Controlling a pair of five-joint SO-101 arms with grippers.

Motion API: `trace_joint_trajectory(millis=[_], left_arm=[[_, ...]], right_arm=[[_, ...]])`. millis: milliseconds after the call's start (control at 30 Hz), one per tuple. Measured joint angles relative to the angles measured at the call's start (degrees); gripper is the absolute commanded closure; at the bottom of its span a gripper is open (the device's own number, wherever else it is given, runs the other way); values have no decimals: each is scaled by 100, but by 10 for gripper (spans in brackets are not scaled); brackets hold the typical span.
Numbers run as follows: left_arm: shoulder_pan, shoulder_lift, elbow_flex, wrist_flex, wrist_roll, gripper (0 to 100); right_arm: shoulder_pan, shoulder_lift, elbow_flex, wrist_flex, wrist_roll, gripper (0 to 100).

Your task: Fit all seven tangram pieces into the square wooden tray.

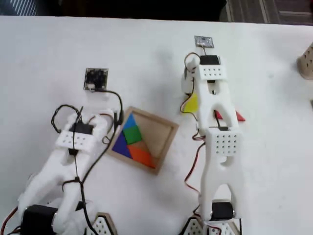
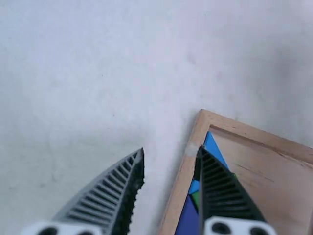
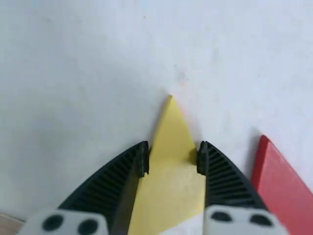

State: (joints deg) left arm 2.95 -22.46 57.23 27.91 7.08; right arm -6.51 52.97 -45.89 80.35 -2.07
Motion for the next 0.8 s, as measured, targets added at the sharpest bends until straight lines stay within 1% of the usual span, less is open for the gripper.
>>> trace_joint_trajectory(millis=[67,200,267,400,567,800], left_arm=[[0,0,0,0,0,819],[0,0,0,0,0,819],[0,0,0,0,0,819],[0,0,0,0,0,819],[0,0,0,0,0,819],[0,0,0,0,0,819]], right_arm=[[0,0,0,62,0,877],[0,0,0,149,0,937],[0,0,-9,229,0,937],[-53,0,-9,527,53,900],[-387,9,-35,1002,211,840],[-527,9,-97,1292,273,779]])
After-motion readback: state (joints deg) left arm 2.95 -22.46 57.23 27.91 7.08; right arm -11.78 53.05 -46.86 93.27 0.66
